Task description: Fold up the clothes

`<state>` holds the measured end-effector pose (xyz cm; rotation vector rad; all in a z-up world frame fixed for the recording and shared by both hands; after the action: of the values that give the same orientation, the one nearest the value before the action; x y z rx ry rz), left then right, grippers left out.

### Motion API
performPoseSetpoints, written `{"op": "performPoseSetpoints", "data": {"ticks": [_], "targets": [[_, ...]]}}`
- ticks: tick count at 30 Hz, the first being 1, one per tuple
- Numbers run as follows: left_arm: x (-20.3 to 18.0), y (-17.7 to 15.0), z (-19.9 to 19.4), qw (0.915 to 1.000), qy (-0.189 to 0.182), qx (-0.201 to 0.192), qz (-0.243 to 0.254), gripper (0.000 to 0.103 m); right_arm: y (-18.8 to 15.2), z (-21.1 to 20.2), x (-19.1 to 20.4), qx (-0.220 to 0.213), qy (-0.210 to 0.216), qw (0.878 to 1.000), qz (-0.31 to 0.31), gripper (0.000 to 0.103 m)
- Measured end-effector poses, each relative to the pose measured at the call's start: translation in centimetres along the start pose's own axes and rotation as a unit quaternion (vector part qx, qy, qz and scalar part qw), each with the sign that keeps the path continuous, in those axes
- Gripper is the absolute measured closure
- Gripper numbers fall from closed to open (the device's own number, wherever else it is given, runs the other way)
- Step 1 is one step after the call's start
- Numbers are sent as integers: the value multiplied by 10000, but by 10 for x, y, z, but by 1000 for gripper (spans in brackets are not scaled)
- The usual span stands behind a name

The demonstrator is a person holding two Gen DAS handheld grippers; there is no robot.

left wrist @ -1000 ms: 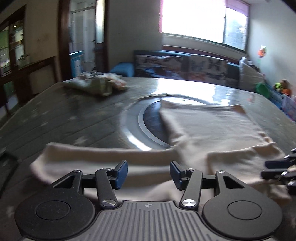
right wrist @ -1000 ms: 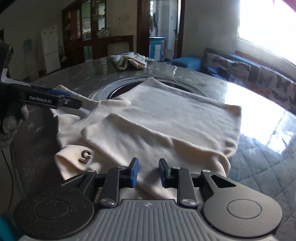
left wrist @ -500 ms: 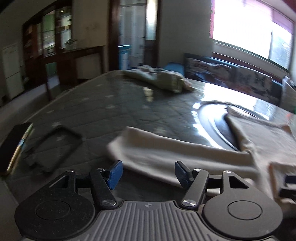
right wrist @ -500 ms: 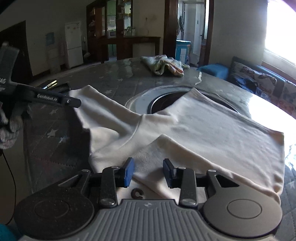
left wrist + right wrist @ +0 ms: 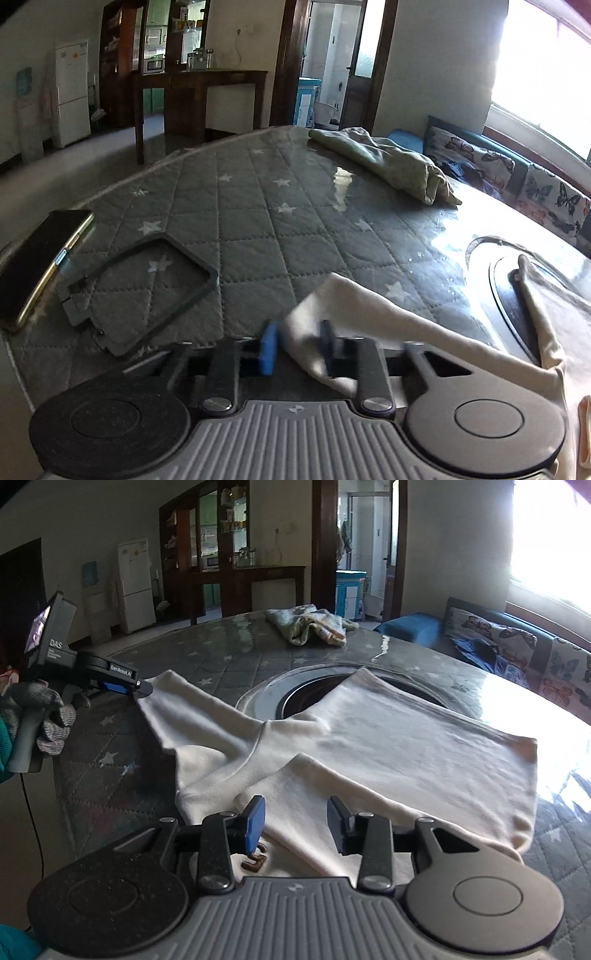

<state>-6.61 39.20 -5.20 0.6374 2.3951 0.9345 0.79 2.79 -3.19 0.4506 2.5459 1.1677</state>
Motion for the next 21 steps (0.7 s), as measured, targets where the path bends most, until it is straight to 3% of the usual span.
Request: {"op": "performPoseSetpoints", "data": {"ticks": [5,12,21], "targets": [[-8,5,-7,9997,-163,-57,-152,96,-4,-16,-9,-102,-135,9998,118,62],[-61,12,-51,9951,-948,-296,9,97,-17,-34,-24,-188,-365,9983,408,62],[-167,-3,-110,9724,-2267,-224,501,97,-44,-63,-51,-350,-714,9928,892,62]]}}
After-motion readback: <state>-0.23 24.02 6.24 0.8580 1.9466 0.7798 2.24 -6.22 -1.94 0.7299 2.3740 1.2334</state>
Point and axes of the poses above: each gripper's, at about its wrist camera, not at the fingertips, and z roughly the way its jaws point, x to its left, y to its top, the point moved 6 cm from there along z, roughly the way its jaws point, and after that the axes turned 11 degrees about -z, right-handed, at the moved point
